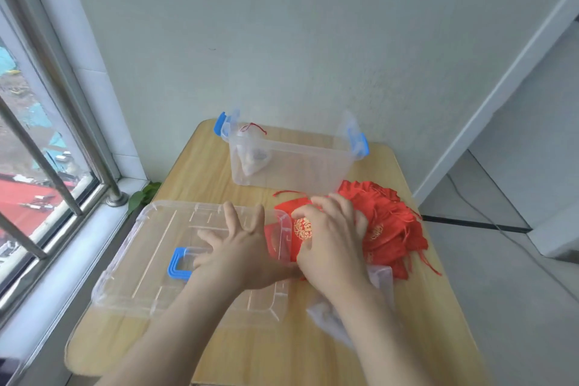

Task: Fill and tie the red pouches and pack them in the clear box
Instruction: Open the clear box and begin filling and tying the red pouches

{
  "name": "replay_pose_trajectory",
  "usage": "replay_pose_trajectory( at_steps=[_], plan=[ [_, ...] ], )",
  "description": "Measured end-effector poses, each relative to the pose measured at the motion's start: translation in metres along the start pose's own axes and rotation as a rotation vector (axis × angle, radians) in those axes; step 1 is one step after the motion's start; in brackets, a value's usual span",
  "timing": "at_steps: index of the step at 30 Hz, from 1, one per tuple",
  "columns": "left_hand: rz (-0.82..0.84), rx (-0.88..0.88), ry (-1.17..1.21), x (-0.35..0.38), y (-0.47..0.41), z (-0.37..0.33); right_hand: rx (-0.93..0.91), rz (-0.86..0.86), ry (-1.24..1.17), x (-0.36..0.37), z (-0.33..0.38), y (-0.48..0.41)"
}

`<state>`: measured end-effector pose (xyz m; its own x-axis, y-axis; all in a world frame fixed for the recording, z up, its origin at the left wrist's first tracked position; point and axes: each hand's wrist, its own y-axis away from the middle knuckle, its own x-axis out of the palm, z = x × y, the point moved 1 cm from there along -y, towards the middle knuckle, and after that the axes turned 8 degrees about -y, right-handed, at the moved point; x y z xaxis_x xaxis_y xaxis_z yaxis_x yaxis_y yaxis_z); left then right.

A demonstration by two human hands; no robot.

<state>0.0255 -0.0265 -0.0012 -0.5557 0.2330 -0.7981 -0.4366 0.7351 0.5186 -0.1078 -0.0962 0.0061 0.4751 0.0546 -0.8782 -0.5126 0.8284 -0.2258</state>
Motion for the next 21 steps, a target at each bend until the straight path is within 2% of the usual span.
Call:
replay_pose_trajectory(
  at_steps=[5,8,12,17,21],
  plan=[
    [-0.081,-0.059,-0.017,0.004,0.000,0.000,0.045,0.231,0.065,-0.009,-0.014,0.021],
    [-0.136,-0.084,-0.034,0.003,0.000,0.001,0.028,0.292,0.110,-0.008,-0.026,0.023],
    [-0.197,-0.039,-0.032,0.010,-0.002,-0.005,0.069,0.208,0.148,-0.006,-0.044,0.016],
    [-0.445,0.031,-0.017,0.013,-0.014,-0.012,0.135,0.081,0.083,-0.003,-0.065,0.000],
    [-0.397,0.047,-0.139,0.015,-0.031,-0.005,0.125,0.087,0.024,-0.001,-0.070,-0.010]
  ],
)
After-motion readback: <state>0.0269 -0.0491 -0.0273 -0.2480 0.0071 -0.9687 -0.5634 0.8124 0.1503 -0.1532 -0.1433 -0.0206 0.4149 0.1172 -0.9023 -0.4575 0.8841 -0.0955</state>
